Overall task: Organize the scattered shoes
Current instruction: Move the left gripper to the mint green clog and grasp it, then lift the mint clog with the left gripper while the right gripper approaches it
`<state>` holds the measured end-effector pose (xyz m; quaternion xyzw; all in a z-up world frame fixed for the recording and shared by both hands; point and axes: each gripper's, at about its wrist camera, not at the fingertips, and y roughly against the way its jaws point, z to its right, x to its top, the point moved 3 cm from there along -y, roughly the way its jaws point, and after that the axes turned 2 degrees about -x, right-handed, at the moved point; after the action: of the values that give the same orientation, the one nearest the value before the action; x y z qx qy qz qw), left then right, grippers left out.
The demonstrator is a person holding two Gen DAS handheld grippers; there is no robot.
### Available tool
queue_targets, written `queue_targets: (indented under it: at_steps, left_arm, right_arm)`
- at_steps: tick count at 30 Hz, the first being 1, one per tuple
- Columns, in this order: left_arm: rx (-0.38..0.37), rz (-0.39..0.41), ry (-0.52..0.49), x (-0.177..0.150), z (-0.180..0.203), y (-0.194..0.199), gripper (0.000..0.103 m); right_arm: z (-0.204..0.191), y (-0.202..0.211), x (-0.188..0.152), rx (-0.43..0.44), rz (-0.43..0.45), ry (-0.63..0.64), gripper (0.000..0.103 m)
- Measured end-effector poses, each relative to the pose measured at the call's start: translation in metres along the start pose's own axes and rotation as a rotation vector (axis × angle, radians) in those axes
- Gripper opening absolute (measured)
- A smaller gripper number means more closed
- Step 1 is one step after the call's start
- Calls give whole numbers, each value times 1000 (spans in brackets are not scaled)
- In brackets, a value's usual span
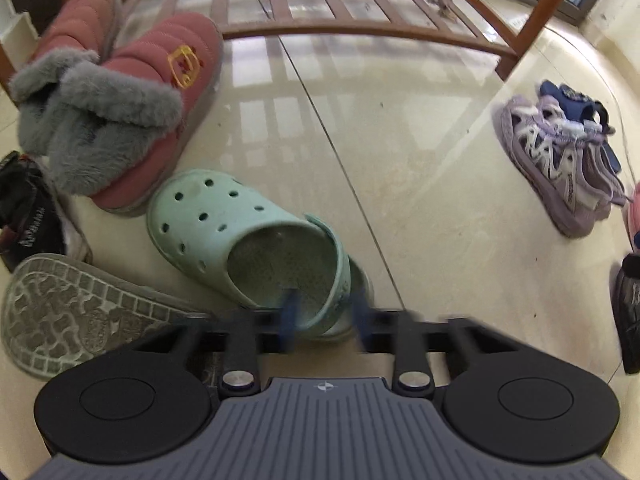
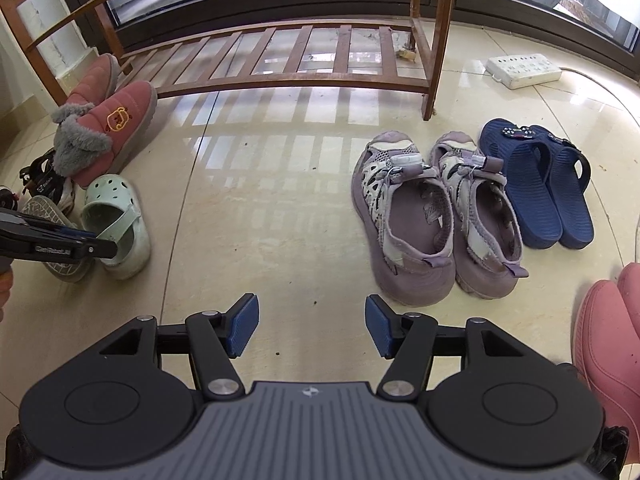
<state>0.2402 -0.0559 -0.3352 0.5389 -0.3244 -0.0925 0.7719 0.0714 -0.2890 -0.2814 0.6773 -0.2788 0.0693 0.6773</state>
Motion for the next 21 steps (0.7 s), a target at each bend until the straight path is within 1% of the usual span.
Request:
queue_targets:
  at_steps: [2,4,6,10,15,18,21]
  left_arm:
    - [-19,3,-25,-1,6,1,7]
    - [-42,7,-61,-2,15,3,6]
    - [-96,-8,-71,-3,28,5,6]
    - [-185,-63,-66,-13,49,3,6]
    - [-292,-159,-64,-39,76,-2,6]
    - [-320,-191,-62,-50,85,-4,6]
    - [-328,-199,-68,-53,87,-5,6]
  right_arm:
    - [-2,-1,-2,8,-6,7,66]
    - [-6,-3,-5,20,-16,18,66]
    - [-11,-5,-8,37,-26,26,67]
    - [-23,-9,-15,68,-46,63,67]
    - [-42,-18,-31,88,-82,129,68]
    - [-51,-26,-36,97,-100,149,68]
    - [-59,-35,-40,105,-117,168,68]
